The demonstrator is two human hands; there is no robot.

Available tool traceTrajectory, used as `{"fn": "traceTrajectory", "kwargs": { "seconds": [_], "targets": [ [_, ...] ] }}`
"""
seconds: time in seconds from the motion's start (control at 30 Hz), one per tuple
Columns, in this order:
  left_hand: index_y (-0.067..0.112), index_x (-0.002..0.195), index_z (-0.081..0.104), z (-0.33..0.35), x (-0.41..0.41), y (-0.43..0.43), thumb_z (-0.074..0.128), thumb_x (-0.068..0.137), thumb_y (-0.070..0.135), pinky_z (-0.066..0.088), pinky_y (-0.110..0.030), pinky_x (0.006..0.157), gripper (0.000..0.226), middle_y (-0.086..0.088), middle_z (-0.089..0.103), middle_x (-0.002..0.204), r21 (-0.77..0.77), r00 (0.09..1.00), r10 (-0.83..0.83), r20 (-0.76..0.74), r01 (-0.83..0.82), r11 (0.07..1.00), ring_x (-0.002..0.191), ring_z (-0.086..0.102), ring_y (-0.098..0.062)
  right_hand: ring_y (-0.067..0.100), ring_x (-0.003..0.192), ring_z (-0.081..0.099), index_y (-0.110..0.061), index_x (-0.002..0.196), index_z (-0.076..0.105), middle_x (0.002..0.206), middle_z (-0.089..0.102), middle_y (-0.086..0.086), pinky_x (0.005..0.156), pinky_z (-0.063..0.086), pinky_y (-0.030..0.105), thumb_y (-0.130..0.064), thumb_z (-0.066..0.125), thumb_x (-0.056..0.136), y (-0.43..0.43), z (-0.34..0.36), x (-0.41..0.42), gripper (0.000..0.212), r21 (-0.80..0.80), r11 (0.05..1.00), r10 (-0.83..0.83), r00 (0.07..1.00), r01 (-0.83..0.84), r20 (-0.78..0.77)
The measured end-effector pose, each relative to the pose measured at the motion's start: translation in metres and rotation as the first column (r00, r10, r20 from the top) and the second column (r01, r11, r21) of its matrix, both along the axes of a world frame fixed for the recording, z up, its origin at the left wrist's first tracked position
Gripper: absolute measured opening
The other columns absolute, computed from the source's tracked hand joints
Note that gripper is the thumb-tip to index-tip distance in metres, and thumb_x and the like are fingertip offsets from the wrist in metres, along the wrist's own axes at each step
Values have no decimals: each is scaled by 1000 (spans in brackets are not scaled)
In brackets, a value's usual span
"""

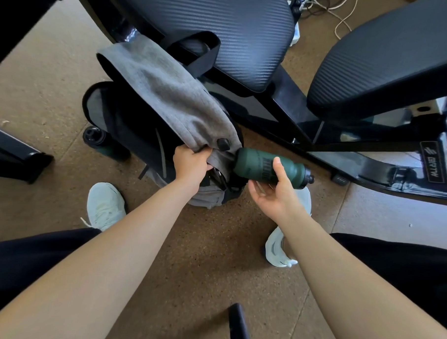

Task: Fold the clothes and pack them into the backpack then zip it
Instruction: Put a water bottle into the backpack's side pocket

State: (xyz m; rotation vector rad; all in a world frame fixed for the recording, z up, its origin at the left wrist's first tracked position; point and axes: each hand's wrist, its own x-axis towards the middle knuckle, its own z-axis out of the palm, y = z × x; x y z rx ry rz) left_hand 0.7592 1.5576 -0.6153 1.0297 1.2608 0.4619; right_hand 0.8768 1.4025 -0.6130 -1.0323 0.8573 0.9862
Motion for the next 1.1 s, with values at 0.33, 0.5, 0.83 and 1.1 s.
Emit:
{"fn": "traceTrajectory", "kwargs": {
  "seconds": [0.33, 0.5, 0.83, 1.1],
  "targets": [
    [22, 79, 69, 5, 9, -3, 75, 88, 7, 63, -34, 66, 19, -8, 74, 92, 12, 1000, -3, -19, 3, 1000, 91, 72, -18, 35, 117, 66, -8, 133, 55, 131, 66, 19, 101, 55, 49, -9, 84, 80, 8, -17, -26, 61, 14, 996, -92, 995, 92, 46],
    [21, 78, 69, 5, 9, -5, 75, 88, 7, 64, -37, 70, 18, -13, 74, 95, 43, 998, -62, -31, 64, 997, 94, 71, -22, 30, 118, 65, -18, 128, 58, 129, 66, 7, 95, 59, 46, -8, 94, 66, 13, -26, -31, 72, -175, 980, -66, 980, 100, 189],
    [18, 76, 70, -3, 7, -11, 74, 91, 9, 65, -49, 74, 17, -28, 73, 96, 126, 989, -151, -7, 150, 981, 93, 74, -31, 23, 121, 59, -23, 127, 53, 127, 64, 2, 104, 46, 37, -28, 94, 63, 28, -29, -14, 76, -783, 512, 858, 253, -352, 447],
    [16, 79, 71, -4, 10, -4, 75, 91, 11, 65, -49, 76, 14, -25, 73, 97, 118, 987, -163, 8, 161, 980, 97, 74, -29, 8, 130, 49, -34, 142, 46, 140, 54, -6, 110, 40, 32, -44, 86, 69, 10, -13, 16, 84, -724, 583, 797, 88, -369, 597]
  ]
}}
